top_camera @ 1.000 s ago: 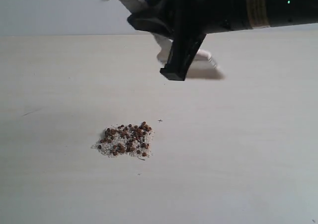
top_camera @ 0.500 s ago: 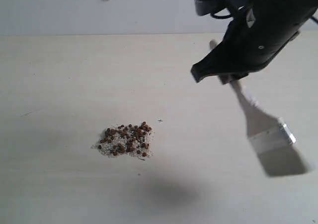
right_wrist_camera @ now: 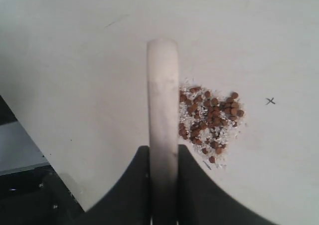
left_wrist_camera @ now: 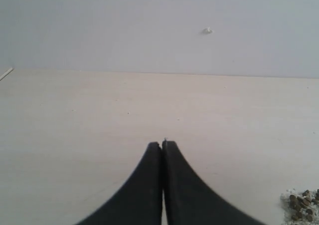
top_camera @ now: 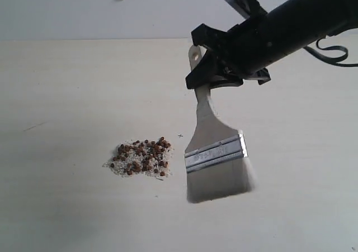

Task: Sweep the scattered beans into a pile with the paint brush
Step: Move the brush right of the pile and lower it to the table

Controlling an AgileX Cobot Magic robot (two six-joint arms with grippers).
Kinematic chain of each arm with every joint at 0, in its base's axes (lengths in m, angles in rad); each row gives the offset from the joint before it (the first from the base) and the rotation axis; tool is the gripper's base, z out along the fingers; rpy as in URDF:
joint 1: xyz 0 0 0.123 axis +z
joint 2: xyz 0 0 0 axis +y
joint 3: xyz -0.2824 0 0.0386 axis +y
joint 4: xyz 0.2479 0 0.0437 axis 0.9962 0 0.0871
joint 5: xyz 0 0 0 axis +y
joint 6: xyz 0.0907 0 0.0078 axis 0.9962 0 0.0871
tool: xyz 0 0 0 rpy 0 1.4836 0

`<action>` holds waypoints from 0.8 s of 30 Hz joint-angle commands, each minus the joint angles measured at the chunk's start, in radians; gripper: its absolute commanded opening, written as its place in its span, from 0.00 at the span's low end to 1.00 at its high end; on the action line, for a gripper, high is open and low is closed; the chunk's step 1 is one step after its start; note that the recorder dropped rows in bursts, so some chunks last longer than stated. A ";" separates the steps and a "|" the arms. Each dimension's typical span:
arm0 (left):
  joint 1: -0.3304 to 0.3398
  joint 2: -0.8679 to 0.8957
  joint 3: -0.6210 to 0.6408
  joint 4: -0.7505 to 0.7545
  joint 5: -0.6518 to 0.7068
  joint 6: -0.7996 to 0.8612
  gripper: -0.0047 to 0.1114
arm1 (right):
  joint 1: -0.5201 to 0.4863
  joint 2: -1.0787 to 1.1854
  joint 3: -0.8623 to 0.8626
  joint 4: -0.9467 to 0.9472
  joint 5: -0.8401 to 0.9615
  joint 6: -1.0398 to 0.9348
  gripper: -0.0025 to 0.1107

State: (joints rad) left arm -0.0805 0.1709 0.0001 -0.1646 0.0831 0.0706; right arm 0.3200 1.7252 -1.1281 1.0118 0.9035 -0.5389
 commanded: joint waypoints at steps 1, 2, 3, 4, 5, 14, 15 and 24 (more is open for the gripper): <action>0.001 -0.008 0.000 -0.008 0.000 0.002 0.04 | -0.001 0.074 0.011 0.085 -0.030 -0.002 0.02; 0.001 -0.008 0.000 -0.008 0.000 0.002 0.04 | 0.005 0.084 0.019 0.109 -0.054 -0.012 0.02; 0.001 -0.008 0.000 -0.008 0.000 0.002 0.04 | 0.011 0.089 0.032 0.123 -0.090 -0.017 0.02; 0.001 -0.008 0.000 -0.008 0.000 0.002 0.04 | 0.022 0.094 0.048 0.126 -0.137 -0.017 0.02; 0.001 -0.008 0.000 -0.008 0.000 0.002 0.04 | 0.030 0.096 0.062 0.133 -0.170 -0.017 0.02; 0.001 -0.008 0.000 -0.008 0.000 0.002 0.04 | 0.041 0.139 0.114 0.110 -0.254 -0.014 0.02; 0.001 -0.008 0.000 -0.008 0.000 0.002 0.04 | 0.041 0.153 0.114 0.110 -0.254 -0.014 0.02; 0.001 -0.008 0.000 -0.008 0.000 0.002 0.04 | 0.041 0.194 0.114 0.052 -0.323 -0.017 0.02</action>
State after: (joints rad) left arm -0.0805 0.1709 0.0001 -0.1646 0.0831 0.0706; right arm 0.3596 1.9204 -1.0174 1.0825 0.6076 -0.5471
